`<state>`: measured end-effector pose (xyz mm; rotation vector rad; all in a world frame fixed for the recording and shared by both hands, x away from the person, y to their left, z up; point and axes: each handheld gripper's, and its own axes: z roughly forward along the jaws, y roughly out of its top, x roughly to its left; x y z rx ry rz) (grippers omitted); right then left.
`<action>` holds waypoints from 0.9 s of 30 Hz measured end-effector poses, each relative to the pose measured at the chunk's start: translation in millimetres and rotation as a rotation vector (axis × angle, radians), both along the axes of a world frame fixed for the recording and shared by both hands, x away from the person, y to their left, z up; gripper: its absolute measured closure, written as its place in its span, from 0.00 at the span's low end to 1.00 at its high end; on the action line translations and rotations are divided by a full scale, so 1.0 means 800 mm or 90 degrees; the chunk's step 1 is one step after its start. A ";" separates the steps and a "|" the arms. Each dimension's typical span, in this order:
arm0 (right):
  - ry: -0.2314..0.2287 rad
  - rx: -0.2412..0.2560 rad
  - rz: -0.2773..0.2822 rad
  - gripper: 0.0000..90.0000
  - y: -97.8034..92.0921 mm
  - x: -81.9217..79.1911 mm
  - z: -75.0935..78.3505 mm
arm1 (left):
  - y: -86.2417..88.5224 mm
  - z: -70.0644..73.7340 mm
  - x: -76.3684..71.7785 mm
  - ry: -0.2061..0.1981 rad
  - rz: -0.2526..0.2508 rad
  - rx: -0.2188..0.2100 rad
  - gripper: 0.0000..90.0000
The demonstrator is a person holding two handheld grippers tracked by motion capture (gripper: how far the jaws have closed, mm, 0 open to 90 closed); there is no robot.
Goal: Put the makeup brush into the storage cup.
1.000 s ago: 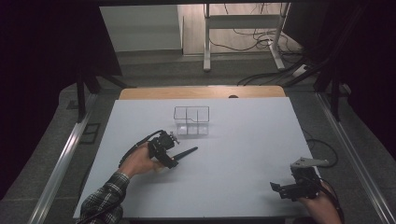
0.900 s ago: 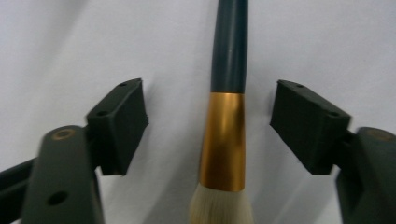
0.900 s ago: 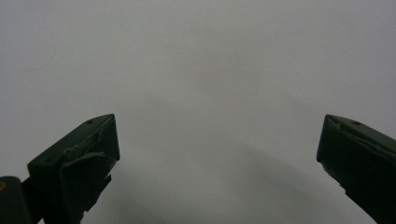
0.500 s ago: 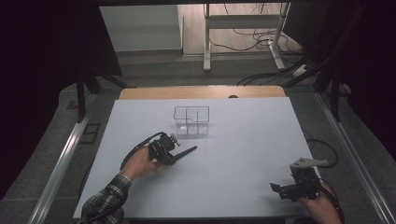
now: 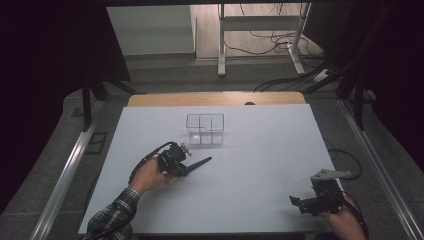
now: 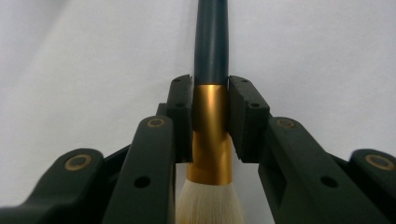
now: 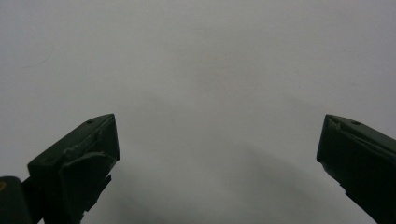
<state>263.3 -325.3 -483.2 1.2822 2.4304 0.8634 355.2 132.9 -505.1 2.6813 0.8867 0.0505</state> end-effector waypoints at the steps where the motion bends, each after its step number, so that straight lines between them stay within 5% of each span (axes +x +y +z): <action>1: 0.000 0.000 0.000 0.00 0.000 0.000 0.000 | 0.000 0.000 0.001 0.006 0.001 -0.003 0.81; 13: 0.001 0.000 0.000 0.00 0.000 0.000 0.000 | 0.002 0.009 -0.004 -0.012 0.003 -0.032 0.81; 27: 0.001 0.000 0.000 0.00 0.000 0.000 0.000 | 0.010 0.021 -0.012 -0.067 0.026 -0.087 0.81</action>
